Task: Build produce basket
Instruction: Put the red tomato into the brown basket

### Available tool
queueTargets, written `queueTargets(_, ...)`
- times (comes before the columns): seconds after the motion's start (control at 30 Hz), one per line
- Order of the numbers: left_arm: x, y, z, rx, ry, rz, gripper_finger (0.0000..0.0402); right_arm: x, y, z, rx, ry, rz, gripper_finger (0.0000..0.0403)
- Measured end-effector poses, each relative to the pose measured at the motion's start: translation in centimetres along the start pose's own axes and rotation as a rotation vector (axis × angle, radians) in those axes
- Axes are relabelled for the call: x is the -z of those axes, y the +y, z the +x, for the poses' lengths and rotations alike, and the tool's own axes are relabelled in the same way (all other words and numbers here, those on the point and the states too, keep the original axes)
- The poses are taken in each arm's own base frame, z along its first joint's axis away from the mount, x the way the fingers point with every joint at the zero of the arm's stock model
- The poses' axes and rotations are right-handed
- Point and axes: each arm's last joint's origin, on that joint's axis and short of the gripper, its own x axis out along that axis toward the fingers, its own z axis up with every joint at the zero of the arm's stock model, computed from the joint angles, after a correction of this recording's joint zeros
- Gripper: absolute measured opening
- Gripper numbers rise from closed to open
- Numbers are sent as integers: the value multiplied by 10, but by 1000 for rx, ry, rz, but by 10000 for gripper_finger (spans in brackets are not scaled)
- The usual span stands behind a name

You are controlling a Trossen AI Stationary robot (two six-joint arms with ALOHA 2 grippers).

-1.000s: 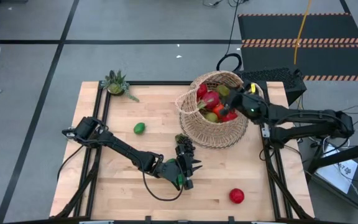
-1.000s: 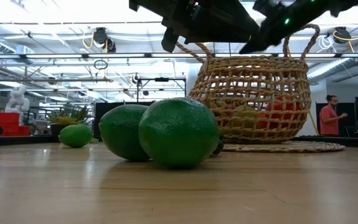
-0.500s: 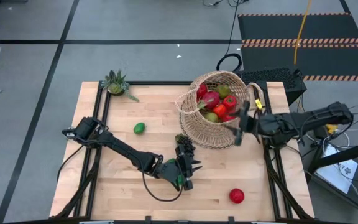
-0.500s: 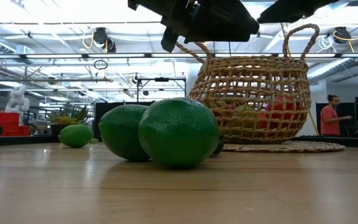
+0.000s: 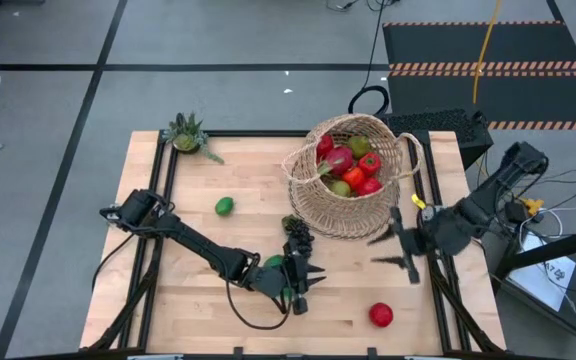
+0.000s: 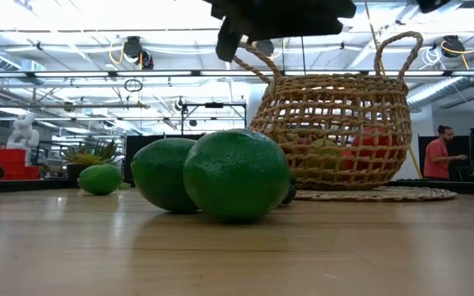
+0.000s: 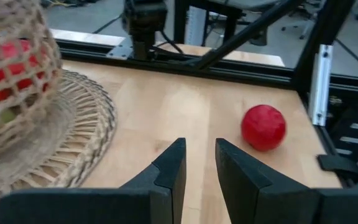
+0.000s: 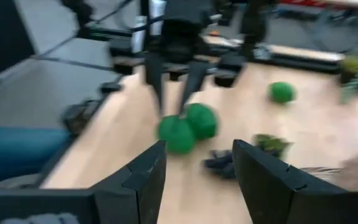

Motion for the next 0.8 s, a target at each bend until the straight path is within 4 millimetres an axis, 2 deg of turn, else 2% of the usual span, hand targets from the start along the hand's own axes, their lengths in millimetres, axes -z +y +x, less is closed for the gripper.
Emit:
queueTargets(0.17,-6,-9,-3,76,-43,2,88,10,29,2,-116,62,45,178)
queueTargets(0.37,-38,-44,-12,165,-104,132,90,33,68,8,-158,176,100,178)
queueTargets(0.43,-41,-56,-15,172,-89,201,102,42,81,10,-174,216,131,178)
queueTargets(0.5,-44,-67,-12,181,-100,217,126,52,94,10,-189,258,163,178)
queueTargets(0.67,-39,-83,0,179,-87,243,211,76,127,6,-213,304,200,178)
queueTargets(0.8,-32,-93,17,181,-92,228,271,90,140,4,-220,322,199,178)
